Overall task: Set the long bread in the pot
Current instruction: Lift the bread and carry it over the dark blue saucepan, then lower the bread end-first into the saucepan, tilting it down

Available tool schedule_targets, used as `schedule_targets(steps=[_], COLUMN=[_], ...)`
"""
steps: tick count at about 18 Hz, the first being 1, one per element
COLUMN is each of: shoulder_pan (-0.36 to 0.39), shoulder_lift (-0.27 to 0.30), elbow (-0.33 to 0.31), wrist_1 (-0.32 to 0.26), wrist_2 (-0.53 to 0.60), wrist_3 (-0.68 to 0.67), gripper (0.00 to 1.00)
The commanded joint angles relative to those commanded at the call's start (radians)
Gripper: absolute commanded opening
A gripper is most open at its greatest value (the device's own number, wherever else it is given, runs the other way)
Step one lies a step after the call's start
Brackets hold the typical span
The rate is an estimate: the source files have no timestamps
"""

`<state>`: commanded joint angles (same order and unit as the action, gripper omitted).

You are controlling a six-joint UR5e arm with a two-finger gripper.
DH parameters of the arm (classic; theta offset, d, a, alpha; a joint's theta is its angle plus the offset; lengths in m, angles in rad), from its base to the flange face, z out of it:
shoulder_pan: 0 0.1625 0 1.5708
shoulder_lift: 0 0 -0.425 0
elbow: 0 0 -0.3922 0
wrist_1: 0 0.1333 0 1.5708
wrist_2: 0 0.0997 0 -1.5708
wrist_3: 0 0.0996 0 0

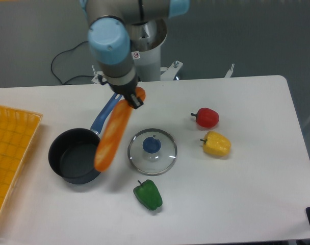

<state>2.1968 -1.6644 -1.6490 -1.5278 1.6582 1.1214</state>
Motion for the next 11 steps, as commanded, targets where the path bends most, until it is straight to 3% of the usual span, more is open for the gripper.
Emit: schedule_targets(steps=[11], shoulder_pan=[-0.061], shoulder_lift=[-0.006], elbow=[-0.029], wrist_1=[0.0], wrist_2=[0.023], wrist_3=[-0.023], gripper=[0.0])
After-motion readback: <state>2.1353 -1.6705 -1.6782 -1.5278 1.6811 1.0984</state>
